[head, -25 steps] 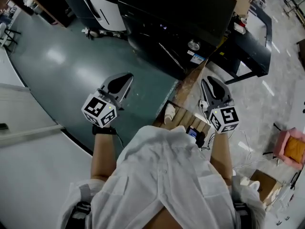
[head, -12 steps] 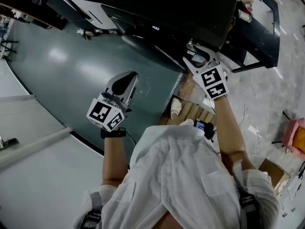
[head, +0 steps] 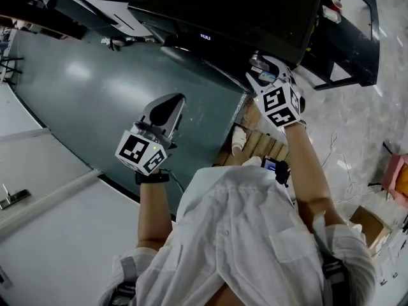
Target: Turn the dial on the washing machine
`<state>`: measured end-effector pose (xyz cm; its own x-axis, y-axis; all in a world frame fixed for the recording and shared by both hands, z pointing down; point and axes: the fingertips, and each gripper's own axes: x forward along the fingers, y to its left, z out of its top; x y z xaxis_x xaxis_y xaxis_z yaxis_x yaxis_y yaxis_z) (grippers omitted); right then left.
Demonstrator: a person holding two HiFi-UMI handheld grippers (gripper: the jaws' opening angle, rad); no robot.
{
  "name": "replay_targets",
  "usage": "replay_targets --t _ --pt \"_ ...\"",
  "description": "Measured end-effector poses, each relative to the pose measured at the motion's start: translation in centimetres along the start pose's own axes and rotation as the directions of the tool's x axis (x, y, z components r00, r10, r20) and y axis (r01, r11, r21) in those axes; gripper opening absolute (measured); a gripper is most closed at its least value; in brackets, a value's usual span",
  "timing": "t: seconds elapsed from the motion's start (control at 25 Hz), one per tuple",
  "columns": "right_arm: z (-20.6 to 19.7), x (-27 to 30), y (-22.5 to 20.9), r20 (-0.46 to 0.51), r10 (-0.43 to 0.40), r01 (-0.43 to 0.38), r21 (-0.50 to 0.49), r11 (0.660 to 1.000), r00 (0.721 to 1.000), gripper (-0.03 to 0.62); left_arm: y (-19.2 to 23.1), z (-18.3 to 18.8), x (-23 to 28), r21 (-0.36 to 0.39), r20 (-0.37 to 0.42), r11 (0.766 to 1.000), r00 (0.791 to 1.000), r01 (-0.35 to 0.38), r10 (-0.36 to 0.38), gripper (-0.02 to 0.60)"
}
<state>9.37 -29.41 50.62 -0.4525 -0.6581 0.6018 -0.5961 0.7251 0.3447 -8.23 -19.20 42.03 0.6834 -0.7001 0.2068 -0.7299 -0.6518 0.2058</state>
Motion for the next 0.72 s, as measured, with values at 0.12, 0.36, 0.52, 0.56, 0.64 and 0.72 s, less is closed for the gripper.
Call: replay_targets --t 0.12,0.36,0.52,0.56,0.64,0.72 --pt "-0.8 -0.7 -0.2 -0.002 -0.009 0.009 0.066 0.998 1.0 0.25 0.0 -0.1 0.4 0.004 -0.004 1.0 1.0 0.013 -0.013 0.017" --pt "-3.0 -1.0 0.1 -0.04 0.007 0.001 0.2 0.98 0.999 0.275 0.0 0.2 1.0 0.002 -0.004 1.0 1.0 0.021 -0.021 0.017" --pt "-3.4 -0.9 0.0 -0.052 0.021 -0.007 0.255 0.967 0.998 0.275 -0.1 0.1 1.2 0.001 -0.008 1.0 1.0 0.026 -0.026 0.017" --pt "-3.7 -0.8 0.1 -0.071 0.036 -0.016 0.268 0.963 0.997 0.275 -0.2 0.1 1.2 0.001 -0.009 1.0 1.0 0.026 -0.026 0.017" --pt "-4.6 -0.5 0.5 -0.113 0.073 -0.038 0.288 0.957 0.991 0.285 -0.2 0.0 1.4 0.0 -0.012 1.0 1.0 0.026 -0.026 0.017" --pt "-5.4 0.0 0.9 -0.143 0.094 -0.049 0.294 0.955 0.985 0.293 -0.2 -0.1 1.5 -0.001 -0.013 1.0 1.0 0.026 -0.026 0.017"
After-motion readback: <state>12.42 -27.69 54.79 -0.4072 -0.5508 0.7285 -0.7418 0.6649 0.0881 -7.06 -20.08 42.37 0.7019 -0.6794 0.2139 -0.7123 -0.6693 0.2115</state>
